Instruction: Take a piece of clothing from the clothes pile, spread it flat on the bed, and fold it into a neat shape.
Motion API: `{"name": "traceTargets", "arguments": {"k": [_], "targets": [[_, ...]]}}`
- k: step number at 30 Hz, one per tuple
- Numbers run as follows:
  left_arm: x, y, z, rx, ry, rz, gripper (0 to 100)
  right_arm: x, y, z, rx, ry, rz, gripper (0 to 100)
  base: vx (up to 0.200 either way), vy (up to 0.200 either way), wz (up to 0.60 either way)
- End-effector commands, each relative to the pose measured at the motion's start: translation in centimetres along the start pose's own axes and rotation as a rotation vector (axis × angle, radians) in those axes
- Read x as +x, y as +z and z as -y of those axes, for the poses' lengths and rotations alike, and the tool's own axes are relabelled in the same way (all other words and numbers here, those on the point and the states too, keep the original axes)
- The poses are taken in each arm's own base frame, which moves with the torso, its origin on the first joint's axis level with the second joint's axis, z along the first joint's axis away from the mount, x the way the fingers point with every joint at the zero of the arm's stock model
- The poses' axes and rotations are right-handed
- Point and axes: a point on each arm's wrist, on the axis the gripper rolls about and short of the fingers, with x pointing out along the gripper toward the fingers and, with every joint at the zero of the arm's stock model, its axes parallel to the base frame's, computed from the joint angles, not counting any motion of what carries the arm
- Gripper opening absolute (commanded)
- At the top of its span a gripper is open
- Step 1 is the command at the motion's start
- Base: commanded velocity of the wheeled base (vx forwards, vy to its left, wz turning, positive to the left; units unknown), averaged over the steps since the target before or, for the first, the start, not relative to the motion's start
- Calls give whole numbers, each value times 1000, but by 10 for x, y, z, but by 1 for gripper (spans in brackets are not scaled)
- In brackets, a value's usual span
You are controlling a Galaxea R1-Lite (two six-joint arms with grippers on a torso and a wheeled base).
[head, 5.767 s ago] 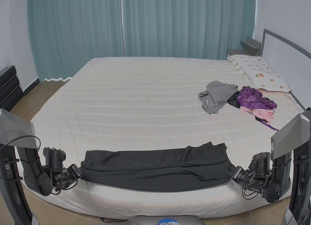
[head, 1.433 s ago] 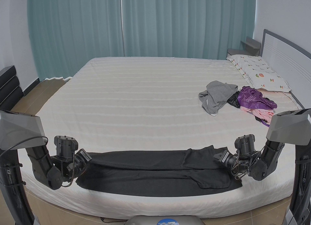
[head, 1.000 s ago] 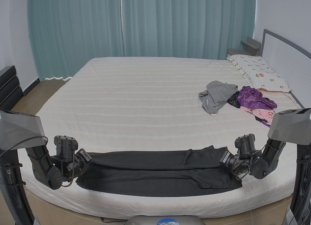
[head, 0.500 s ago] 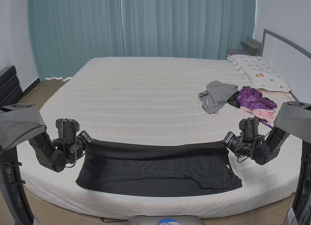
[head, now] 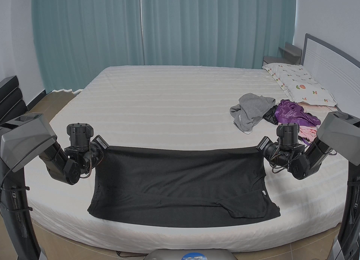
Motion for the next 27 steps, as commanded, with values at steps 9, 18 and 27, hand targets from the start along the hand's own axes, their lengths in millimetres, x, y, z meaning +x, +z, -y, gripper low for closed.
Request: {"name": "traceTargets", "arguments": {"k": [9, 18, 27], "targets": [[9, -7, -5, 4, 16, -16, 0, 7, 1, -1, -1, 1, -10, 0, 0, 0, 0], [-4, -10, -24, 44, 55, -75, 0, -13, -10, 12, -6, -45, -86, 0, 0, 0, 0], [-29, -28, -49, 99, 108, -192, 0, -39, -27, 32, -9, -82, -204, 0, 0, 0, 0]]}}
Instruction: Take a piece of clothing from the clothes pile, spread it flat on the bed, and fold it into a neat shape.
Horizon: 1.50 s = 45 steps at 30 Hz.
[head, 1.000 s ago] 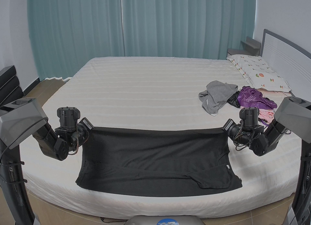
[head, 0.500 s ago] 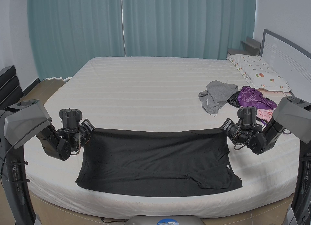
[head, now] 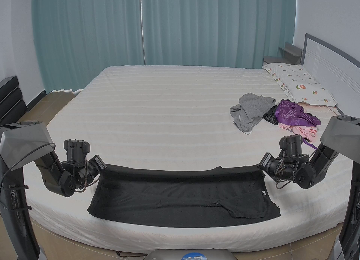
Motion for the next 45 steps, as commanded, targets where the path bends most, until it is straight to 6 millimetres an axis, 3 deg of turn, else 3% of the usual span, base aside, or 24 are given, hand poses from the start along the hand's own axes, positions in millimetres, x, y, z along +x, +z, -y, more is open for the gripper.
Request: {"name": "traceTargets", "arguments": {"k": [1, 10, 23, 24, 25, 26, 32, 33, 37, 42, 45], "targets": [[-11, -10, -12, 15, 33, -45, 0, -13, -10, 9, -9, -20, -45, 0, 0, 0, 0], [-17, -26, -24, 27, 56, -127, 0, -10, -37, 34, -49, -87, -164, 0, 0, 0, 0], [-23, -39, -31, 39, 84, -178, 0, -7, -41, 37, -52, -96, -183, 0, 0, 0, 0], [-24, -40, -32, 39, 85, -180, 100, -7, -41, 37, -52, -96, -183, 0, 0, 0, 0], [-24, -40, -32, 39, 85, -182, 100, -7, -42, 37, -53, -96, -185, 0, 0, 0, 0], [-24, -40, -32, 39, 85, -182, 100, -7, -42, 37, -53, -96, -185, 100, 0, 0, 0], [-27, -37, -31, 34, 79, -173, 100, -19, -34, 30, -43, -71, -156, 100, 0, 0, 0], [-31, -30, -28, 26, 63, -149, 100, -31, -26, 27, -32, -49, -135, 100, 0, 0, 0], [-33, -20, -22, 14, 37, -112, 100, -38, -18, 26, -20, -27, -116, 100, 0, 0, 0], [-21, -4, -10, 2, -4, -65, 100, -32, -5, 33, 12, -1, -88, 100, 0, 0, 0], [-2, -3, -6, 2, -21, -91, 100, -22, -4, 42, 22, 14, -68, 100, 0, 0, 0]]}}
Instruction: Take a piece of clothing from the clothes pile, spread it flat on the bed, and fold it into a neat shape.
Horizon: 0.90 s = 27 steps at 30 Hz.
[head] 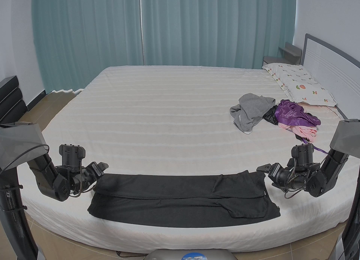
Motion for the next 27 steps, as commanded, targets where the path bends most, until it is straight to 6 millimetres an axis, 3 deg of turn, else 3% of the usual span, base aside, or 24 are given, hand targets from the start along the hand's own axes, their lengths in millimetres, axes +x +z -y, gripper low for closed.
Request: {"name": "traceTargets", "arguments": {"k": [1, 6, 10, 23, 27], "targets": [[20, 8, 7, -4, -24, -5, 100, 10, 5, 12, 20, 7, 24, 100, 0, 0, 0], [58, 8, 10, 0, -9, -54, 100, 19, 8, 18, 23, 17, 47, 100, 0, 0, 0], [68, 2, 6, 2, 13, -78, 100, 26, 13, 15, 21, 29, 57, 100, 0, 0, 0], [68, 3, 5, 6, 23, -64, 100, 36, 10, 15, 14, 28, 45, 100, 0, 0, 0], [62, 13, 2, -8, 23, -41, 100, 36, 10, 15, 15, 27, 46, 100, 0, 0, 0]]}}
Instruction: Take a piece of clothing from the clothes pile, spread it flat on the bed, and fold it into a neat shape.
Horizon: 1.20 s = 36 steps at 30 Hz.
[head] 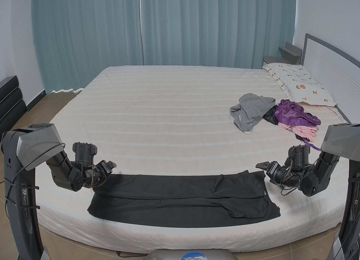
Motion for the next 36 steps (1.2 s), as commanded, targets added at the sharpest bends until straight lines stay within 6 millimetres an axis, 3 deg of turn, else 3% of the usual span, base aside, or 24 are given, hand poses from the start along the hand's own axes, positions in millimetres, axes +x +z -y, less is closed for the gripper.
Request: {"name": "traceTargets", "arguments": {"k": [1, 14, 15, 36], "targets": [[-4, 7, -1, -10, 0, 18, 100, 1, -1, 1, 1, -3, -3, 100, 0, 0, 0], [13, 0, -9, 15, 24, 0, 100, 8, 0, 0, -2, 3, 1, 100, 0, 0, 0], [13, 1, -9, 18, 24, 1, 0, 8, 0, 0, -2, 3, 1, 100, 0, 0, 0], [10, 6, -14, 2, 66, 40, 0, 29, 0, 2, -14, 2, 6, 100, 0, 0, 0]]}}
